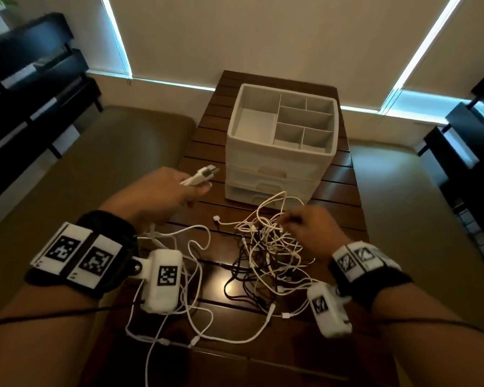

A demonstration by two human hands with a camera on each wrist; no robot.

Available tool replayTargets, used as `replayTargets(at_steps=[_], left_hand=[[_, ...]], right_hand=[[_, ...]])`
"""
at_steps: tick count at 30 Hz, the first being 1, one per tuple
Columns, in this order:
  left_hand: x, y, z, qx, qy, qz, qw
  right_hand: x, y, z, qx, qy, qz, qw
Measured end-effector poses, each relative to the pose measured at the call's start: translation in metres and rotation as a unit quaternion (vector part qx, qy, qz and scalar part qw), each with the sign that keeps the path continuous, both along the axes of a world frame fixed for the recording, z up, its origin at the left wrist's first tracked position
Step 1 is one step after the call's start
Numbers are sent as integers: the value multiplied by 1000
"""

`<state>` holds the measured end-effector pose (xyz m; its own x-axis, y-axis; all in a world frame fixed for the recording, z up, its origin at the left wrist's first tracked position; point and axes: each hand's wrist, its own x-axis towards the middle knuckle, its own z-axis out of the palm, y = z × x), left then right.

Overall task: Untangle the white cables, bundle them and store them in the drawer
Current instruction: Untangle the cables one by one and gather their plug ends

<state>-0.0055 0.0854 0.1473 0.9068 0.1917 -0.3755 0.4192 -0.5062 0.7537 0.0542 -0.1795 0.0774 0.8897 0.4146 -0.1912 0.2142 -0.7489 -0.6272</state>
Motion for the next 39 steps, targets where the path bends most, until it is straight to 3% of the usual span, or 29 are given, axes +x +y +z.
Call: replayTargets(at_steps=[2, 10, 17, 21, 29, 35, 39], left_hand=[[0, -2, -6, 3, 10, -6, 1000], [14, 3, -34, -6, -1, -31, 1000], [24, 16, -64, -16, 8, -33, 999], [33, 13, -74, -11, -7, -40, 999], [50, -6, -81, -43, -54, 5, 998], [50, -15, -67, -104, -87, 49, 990], [46, -36, -56, -176, -99, 32, 979]], right_hand=[[29, 8, -5, -23, -6, -39, 999], [88, 65, -66, -264, 32, 69, 961], [111, 78, -122, -262, 55, 102, 958], [103, 84, -116, -271, 17, 137, 953], [84, 92, -100, -268, 64, 163, 947], [92, 77, -59, -165, 102, 44, 980], [87, 56, -21, -142, 112, 10, 984]])
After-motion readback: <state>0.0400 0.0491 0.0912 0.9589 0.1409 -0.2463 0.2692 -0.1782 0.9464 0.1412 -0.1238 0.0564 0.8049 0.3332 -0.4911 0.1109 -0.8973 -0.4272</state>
